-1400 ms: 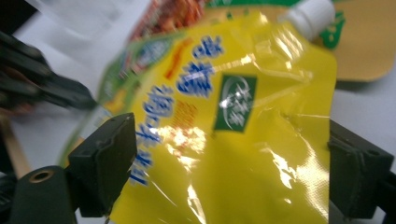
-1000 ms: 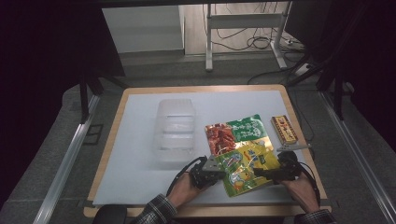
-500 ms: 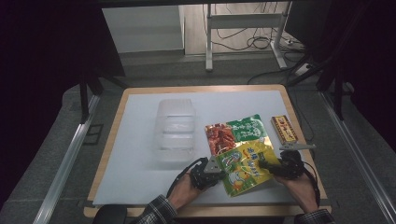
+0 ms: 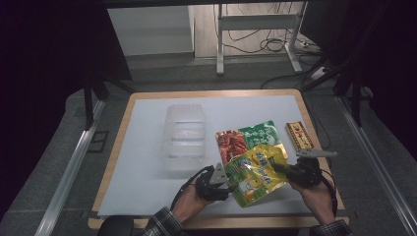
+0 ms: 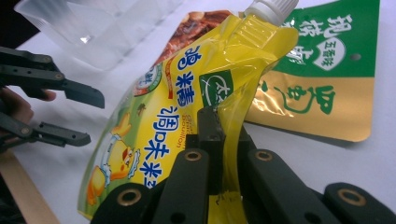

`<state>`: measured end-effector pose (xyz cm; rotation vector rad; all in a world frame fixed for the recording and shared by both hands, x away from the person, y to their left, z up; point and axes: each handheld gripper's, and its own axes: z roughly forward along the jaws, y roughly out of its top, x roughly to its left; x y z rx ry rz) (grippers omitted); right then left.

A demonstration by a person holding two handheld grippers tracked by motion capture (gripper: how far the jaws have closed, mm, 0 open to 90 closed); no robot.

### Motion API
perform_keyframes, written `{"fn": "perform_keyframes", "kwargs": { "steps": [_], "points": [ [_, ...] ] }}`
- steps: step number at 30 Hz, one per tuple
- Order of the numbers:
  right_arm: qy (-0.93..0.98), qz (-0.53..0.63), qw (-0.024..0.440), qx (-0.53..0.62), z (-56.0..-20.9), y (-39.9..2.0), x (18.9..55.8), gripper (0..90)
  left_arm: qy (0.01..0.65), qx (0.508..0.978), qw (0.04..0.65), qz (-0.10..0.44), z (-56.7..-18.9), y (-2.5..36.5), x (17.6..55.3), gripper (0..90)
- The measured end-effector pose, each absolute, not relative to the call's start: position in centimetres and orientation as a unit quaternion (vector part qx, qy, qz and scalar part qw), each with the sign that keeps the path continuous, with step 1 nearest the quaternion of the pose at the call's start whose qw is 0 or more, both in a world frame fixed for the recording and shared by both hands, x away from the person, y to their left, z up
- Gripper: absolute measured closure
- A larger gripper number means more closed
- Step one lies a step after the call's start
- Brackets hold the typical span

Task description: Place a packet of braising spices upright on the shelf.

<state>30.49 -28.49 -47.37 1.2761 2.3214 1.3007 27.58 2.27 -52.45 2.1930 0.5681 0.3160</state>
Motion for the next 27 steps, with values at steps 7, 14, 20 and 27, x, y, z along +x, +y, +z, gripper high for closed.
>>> {"fn": "perform_keyframes", "kwargs": {
  "steps": [7,14,20,27],
  "points": [
    [0.782,0.453,0.088,0.42,-46.5,-28.2,30.5,88.5,0.229,0.872,0.414,0.13,-52.5,2.9,27.0,35.0],
    [0.783,0.46,0.086,0.409,-45.5,-27.8,30.5,88.5,0.225,0.875,0.407,0.135,-52.6,3.4,26.1,21.1],
    [0.78,0.471,0.083,0.404,-44.7,-27.7,30.6,88.6,0.237,0.87,0.411,0.132,-52.3,4.2,25.3,12.5],
    [0.778,0.484,0.074,0.393,-43.5,-27.4,30.6,88.6,0.244,0.865,0.417,0.135,-52.4,5.5,24.4,5.4]
  ]
}}
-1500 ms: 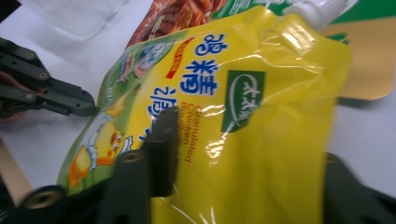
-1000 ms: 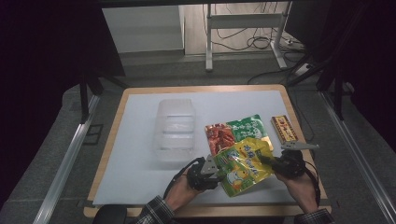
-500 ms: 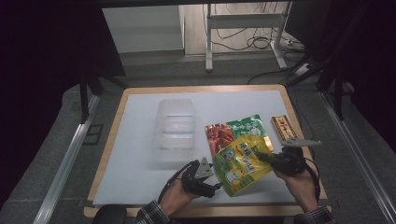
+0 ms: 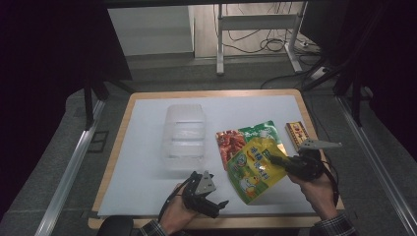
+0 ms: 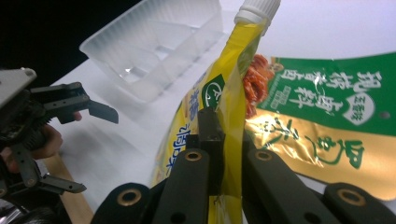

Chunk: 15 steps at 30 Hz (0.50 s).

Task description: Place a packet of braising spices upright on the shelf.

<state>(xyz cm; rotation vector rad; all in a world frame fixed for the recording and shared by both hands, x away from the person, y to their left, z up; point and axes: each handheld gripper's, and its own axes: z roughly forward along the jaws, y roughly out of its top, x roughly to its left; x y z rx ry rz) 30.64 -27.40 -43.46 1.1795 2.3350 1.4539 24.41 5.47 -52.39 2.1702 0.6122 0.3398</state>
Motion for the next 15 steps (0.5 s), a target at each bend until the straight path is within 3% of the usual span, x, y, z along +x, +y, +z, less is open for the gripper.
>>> {"fn": "perform_keyframes", "kwargs": {
  "steps": [15],
  "points": [
    [0.793,0.49,0.084,0.352,-40.5,-25.5,31.1,88.7,0.252,0.87,0.397,0.149,-53.0,7.9,23.6,2.7]
  ]
}}
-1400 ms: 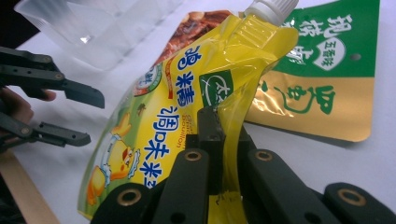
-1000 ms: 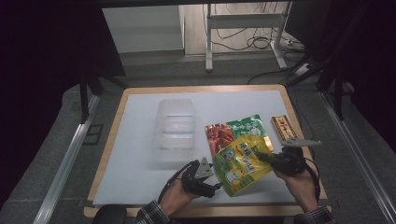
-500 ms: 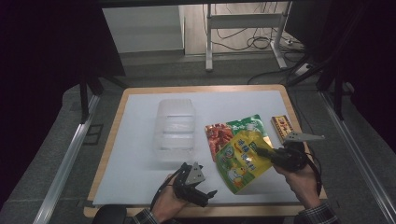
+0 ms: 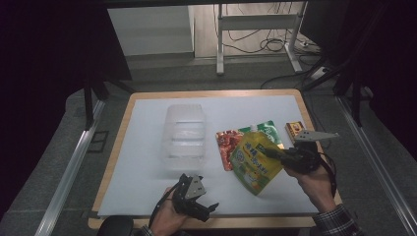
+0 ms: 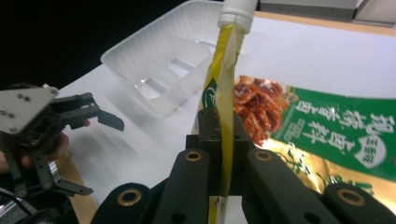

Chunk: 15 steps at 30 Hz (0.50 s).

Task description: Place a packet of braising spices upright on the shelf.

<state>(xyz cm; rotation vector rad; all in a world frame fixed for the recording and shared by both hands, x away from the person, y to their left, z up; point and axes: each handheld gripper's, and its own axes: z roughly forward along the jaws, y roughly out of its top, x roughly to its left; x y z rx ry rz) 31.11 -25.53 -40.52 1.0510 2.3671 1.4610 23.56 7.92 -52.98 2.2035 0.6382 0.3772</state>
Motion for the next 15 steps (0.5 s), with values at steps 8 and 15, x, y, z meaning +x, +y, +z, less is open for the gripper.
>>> {"fn": "perform_keyframes", "kwargs": {
  "steps": [8,15],
  "points": [
    [0.8,0.486,0.106,0.336,-38.9,-24.5,31.7,88.8,0.256,0.865,0.406,0.146,-52.8,8.5,23.4,2.5],
    [0.8,0.488,0.115,0.329,-38.3,-23.9,32.7,88.7,0.257,0.862,0.413,0.141,-52.7,8.9,23.1,2.5]
  ]
}}
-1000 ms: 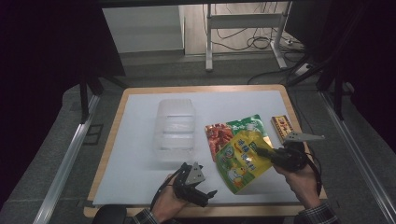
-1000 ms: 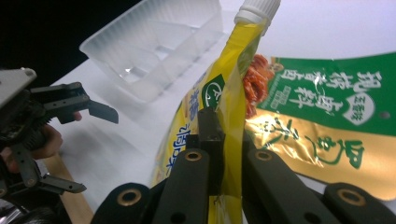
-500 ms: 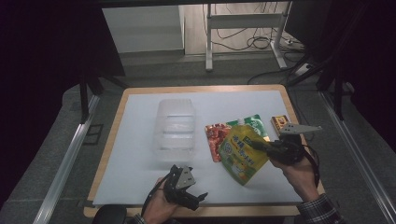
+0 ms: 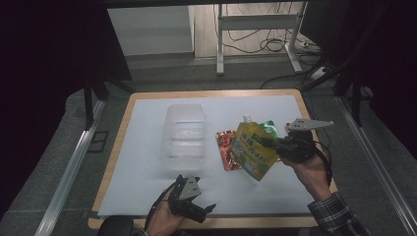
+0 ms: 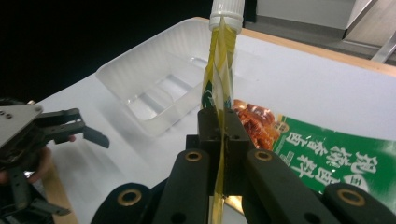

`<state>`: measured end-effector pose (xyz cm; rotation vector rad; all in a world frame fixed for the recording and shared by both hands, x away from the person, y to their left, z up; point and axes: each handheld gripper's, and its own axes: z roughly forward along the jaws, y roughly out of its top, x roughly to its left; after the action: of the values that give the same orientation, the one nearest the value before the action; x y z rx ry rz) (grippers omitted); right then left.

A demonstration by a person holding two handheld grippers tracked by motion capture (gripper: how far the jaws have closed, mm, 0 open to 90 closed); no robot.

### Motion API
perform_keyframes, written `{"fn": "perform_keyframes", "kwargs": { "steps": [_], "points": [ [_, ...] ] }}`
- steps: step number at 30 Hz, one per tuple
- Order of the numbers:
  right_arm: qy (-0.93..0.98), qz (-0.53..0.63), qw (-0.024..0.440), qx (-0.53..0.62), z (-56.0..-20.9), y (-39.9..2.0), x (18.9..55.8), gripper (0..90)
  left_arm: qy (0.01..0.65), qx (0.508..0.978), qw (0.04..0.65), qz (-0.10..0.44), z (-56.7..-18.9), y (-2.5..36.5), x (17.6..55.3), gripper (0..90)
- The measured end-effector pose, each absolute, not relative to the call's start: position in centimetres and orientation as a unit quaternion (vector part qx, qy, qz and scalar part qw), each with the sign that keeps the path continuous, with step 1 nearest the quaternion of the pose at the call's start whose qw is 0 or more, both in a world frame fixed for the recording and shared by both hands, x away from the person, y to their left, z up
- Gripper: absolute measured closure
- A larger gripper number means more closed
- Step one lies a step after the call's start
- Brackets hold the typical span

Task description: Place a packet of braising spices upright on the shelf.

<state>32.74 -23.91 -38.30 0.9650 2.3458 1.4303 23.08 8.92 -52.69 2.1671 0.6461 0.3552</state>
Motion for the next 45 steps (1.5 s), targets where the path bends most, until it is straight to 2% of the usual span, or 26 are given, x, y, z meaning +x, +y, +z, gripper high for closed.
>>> {"fn": "perform_keyframes", "kwargs": {
  "steps": [45],
  "points": [
    [0.811,0.519,0.111,0.248,-35.1,-17.1,42.5,88.7,0.277,0.855,0.407,0.162,-52.5,11.2,22.1,2.5]
  ]
}}
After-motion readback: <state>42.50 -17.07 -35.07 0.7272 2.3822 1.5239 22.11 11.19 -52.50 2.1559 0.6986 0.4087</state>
